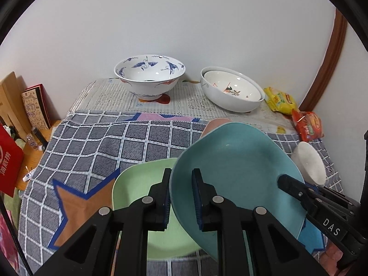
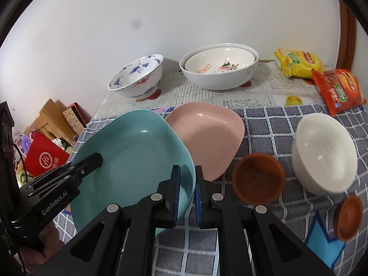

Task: Organize plates and bowls

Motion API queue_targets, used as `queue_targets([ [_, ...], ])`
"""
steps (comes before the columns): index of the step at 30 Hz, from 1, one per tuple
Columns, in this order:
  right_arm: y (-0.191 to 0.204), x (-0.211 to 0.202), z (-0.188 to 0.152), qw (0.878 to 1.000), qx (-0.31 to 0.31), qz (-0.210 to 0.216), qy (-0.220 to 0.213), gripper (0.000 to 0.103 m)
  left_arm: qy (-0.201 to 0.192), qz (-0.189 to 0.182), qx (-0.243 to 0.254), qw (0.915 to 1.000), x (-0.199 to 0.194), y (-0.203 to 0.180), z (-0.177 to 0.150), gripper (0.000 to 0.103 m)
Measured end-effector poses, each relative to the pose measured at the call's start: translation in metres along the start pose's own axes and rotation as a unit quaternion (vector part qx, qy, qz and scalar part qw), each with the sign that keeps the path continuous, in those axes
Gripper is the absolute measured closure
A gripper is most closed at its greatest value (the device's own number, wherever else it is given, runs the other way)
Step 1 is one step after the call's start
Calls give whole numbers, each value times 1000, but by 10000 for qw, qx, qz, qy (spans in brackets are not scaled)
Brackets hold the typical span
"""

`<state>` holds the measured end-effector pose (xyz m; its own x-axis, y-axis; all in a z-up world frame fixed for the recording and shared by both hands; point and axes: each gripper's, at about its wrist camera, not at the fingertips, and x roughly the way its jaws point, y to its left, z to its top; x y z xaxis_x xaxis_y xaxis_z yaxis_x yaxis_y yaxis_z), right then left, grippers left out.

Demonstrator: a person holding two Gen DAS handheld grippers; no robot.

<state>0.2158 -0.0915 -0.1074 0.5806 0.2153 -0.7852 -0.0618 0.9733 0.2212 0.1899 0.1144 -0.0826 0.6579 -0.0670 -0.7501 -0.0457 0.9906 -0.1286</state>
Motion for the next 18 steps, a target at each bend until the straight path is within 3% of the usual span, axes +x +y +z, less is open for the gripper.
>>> queue_targets([
  [18,15,-59,-37,9993,289,127,-200,92,-272,-129,91,9995,-60,2,-33,87],
])
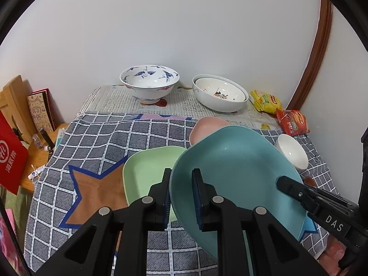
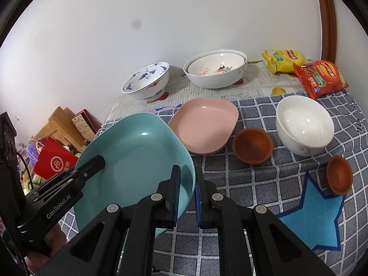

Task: Organize plates and bowls

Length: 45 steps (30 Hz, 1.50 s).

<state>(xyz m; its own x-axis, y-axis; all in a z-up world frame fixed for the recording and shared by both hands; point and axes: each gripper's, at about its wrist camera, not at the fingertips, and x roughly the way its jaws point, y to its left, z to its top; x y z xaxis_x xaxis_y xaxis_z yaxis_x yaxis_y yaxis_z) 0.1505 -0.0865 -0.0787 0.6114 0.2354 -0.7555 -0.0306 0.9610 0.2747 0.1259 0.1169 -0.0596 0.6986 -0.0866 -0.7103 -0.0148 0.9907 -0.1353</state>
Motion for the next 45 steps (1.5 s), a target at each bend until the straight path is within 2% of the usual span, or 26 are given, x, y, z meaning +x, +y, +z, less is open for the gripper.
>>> queue_targets([
  [17,23,8,-14,9998,-91,151,72,92,43,121,-174,9998,-5,28,-12,87],
  [45,35,51,-24,9986,-103,116,504,92,471,196,-388,9979,36,61,-25,87],
])
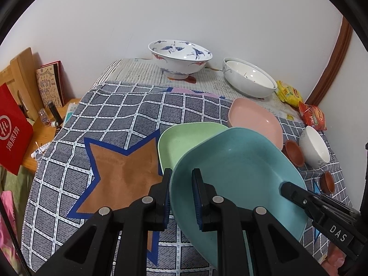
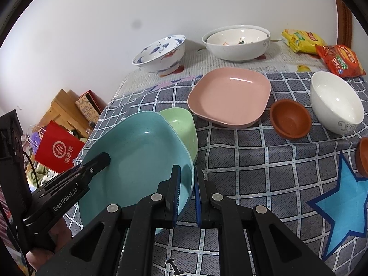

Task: Organize plates and bowls

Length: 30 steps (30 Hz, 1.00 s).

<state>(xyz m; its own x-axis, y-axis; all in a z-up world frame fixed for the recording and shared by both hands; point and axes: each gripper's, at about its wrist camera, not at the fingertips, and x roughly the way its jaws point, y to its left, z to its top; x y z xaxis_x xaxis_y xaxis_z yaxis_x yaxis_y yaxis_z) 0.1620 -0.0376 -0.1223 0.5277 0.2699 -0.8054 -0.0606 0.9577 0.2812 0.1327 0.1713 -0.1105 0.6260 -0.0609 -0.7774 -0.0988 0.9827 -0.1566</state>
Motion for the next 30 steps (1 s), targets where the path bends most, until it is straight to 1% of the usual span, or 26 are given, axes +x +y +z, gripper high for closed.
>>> queue_targets([
  [10,2,16,1,9999,-33,-62,132,92,147,11,-41,9999,16,7,2,86],
  [30,7,46,9,9992,-179,-266,231,91,323,21,-88,9994,45,16,17,87],
])
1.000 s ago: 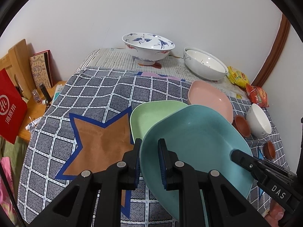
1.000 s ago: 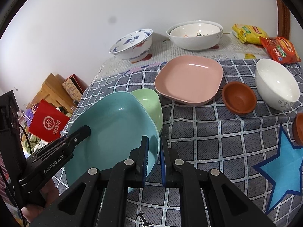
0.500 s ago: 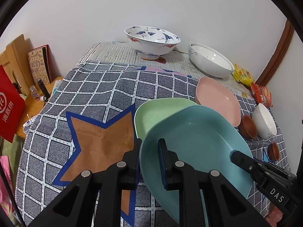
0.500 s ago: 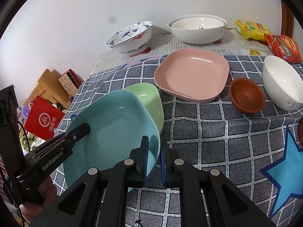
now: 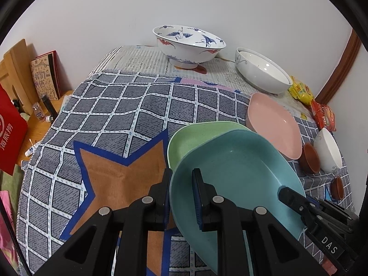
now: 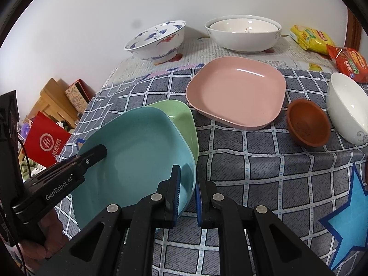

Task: Organize plates and bowls

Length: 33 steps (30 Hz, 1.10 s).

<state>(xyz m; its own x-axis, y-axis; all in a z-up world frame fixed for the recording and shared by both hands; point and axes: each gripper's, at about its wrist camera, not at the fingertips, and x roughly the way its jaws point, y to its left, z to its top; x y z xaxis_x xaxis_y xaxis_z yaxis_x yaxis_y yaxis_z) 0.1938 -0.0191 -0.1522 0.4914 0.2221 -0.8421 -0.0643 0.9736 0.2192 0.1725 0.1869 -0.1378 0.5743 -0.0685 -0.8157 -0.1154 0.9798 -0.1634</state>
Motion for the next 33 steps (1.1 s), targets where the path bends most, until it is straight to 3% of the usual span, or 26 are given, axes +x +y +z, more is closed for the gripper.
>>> queue_targets([
  [33,20,17,9,9961,-591,-592,-274,83,-231,-137,141,9995,35,-1,36,82],
])
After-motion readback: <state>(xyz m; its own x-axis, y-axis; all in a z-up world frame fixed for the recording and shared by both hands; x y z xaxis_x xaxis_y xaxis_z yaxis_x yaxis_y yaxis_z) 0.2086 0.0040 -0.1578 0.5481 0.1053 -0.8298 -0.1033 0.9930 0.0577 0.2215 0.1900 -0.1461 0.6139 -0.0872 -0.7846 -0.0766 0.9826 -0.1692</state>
